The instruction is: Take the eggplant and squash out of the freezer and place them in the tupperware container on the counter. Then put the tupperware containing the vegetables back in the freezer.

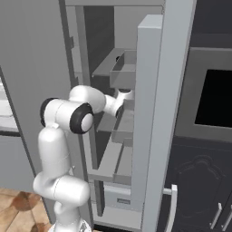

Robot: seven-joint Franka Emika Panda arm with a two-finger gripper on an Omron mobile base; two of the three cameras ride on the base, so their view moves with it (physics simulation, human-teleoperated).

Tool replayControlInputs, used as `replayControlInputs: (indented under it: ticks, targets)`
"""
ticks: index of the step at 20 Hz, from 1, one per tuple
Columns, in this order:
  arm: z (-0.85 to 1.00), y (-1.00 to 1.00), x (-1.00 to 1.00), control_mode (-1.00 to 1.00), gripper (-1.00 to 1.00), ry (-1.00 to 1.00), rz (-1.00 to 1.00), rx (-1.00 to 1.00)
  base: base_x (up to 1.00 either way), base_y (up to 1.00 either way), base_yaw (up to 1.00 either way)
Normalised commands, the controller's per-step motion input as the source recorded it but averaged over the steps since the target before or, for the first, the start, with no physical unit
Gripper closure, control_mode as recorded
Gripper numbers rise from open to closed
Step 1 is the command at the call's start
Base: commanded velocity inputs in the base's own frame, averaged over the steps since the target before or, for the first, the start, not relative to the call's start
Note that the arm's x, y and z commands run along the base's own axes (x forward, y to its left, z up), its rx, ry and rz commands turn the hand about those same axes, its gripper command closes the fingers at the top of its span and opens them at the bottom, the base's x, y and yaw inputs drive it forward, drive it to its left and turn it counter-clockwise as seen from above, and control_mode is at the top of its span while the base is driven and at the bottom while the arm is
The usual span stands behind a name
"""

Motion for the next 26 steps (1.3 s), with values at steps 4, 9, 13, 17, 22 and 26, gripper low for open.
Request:
replayControlInputs:
  ticks: [4,9,13,17,22,26]
  targets:
    - [0.19,0.26,-0.15,-1.00,1.00,0.07,0.00,0.00,0.00,0.00,0.00]
    - [0.43,0.05,-0.35,-1.00,1.00,0.09,0.00,0.00,0.00,0.00,0.00]
    - [0.46,0.00,-0.37,-1.00,1.00,0.11,0.00,0.00,0.00,0.00,0.00]
    - [0.27,0.00,-0.39,-1.00,1.00,0.09,0.00,0.00,0.00,0.00,0.00]
    - [0.05,0.00,-0.67,-1.00,1.00,0.02,0.00,-0.02,0.00,0.00,0.00]
    - [0.00,0.00,-0.76,-1.00,1.00,0.00,0.00,-0.02,0.00,0.00,0.00]
